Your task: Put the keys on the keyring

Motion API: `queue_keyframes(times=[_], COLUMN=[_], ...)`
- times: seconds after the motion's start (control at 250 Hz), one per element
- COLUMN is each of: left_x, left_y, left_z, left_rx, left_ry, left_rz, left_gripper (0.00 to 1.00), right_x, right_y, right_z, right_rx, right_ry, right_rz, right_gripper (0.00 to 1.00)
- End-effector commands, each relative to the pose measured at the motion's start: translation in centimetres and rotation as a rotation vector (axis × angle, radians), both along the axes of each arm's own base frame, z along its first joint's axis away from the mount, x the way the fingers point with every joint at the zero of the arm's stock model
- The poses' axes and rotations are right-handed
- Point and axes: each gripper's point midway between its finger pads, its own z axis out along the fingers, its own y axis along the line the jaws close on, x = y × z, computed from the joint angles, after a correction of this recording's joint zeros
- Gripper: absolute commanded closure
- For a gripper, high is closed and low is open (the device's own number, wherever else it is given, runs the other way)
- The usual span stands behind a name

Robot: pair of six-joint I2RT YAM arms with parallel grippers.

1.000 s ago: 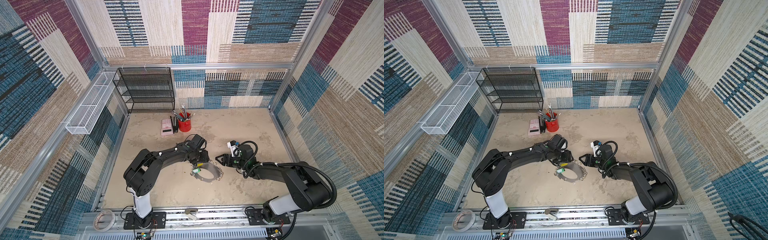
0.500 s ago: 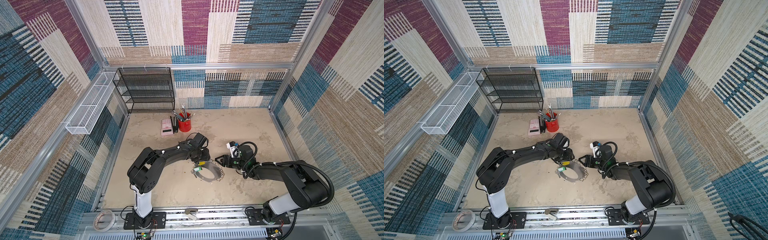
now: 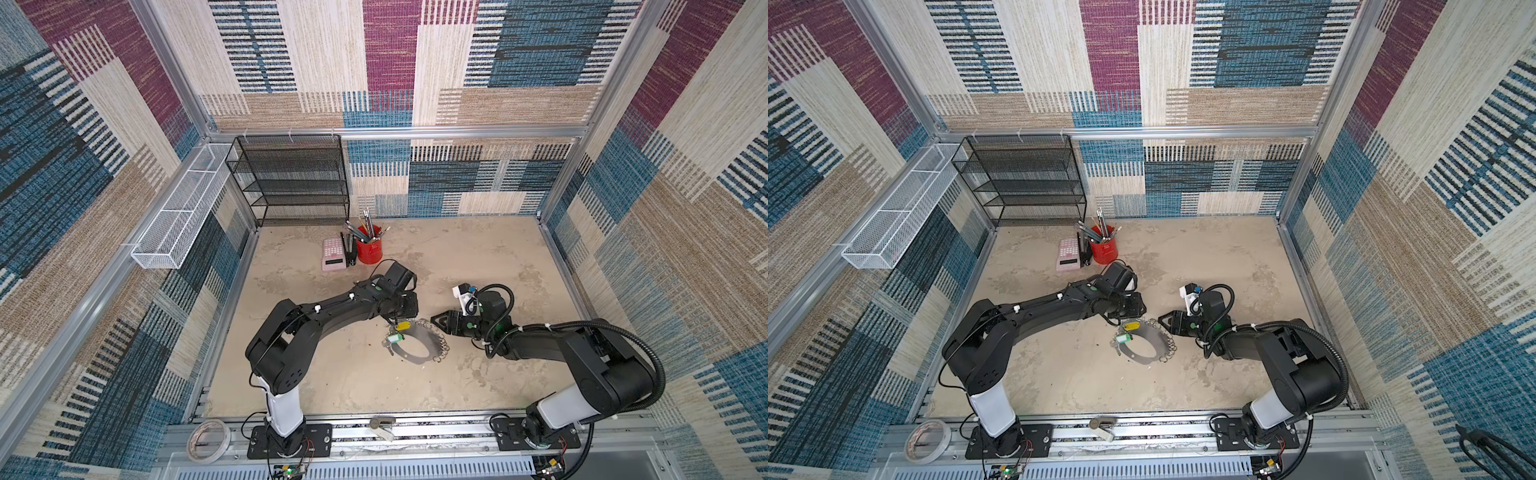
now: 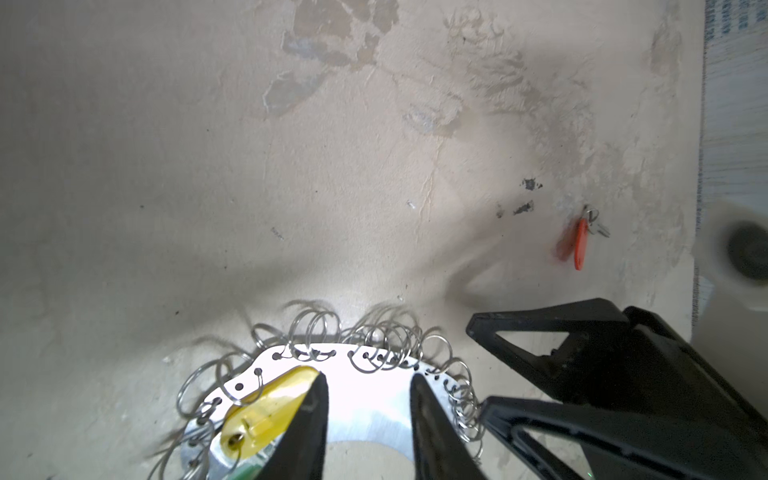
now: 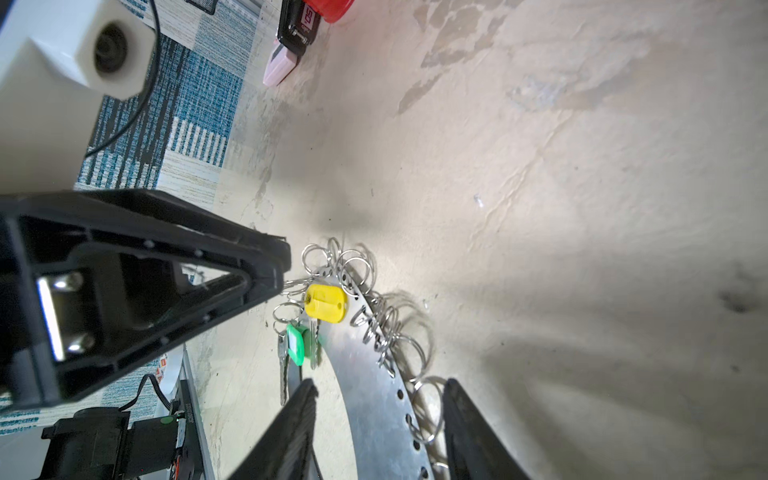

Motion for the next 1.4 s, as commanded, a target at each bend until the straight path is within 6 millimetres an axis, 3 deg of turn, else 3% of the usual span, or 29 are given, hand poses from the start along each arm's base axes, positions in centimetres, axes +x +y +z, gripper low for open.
queue_keyframes(times=[0.0,0.132,0.328,0.656,0.98,1.396], left_x=[0.4,1.0,1.8,2.0,2.0,1.5], left_y=[1.0,0.9,2.5,1.6,2.8,3.0], left_z=[-0.6,-1.0,-1.6,-2.7,-3.2,-3.0], left_rx=[0.065,0.114,0.226,0.294,0.391,0.407], left_ry=[0.006,0.020,0.004,0.019,0.004,0.008], left_rz=[0.035,0.043,0.081,0.059,0.084,0.086], left_gripper=[0.68,0.68,0.64,0.62,0.69,0.83], right_x=[0.3,0.1,-0.2,-0.5,-0.9,-1.0], right_y=[0.1,0.0,0.2,0.4,0.5,0.6], right_z=[0.7,0.4,-0.1,-0.5,-0.6,-0.4], right_rx=[0.006,0.001,0.016,0.036,0.050,0.061], right_ry=[-0.043,-0.039,-0.031,-0.023,-0.016,-0.020], right_rz=[0.002,0.006,0.020,0.032,0.039,0.044], right_gripper=[0.58,0.60,0.61,0.62,0.63,0.64])
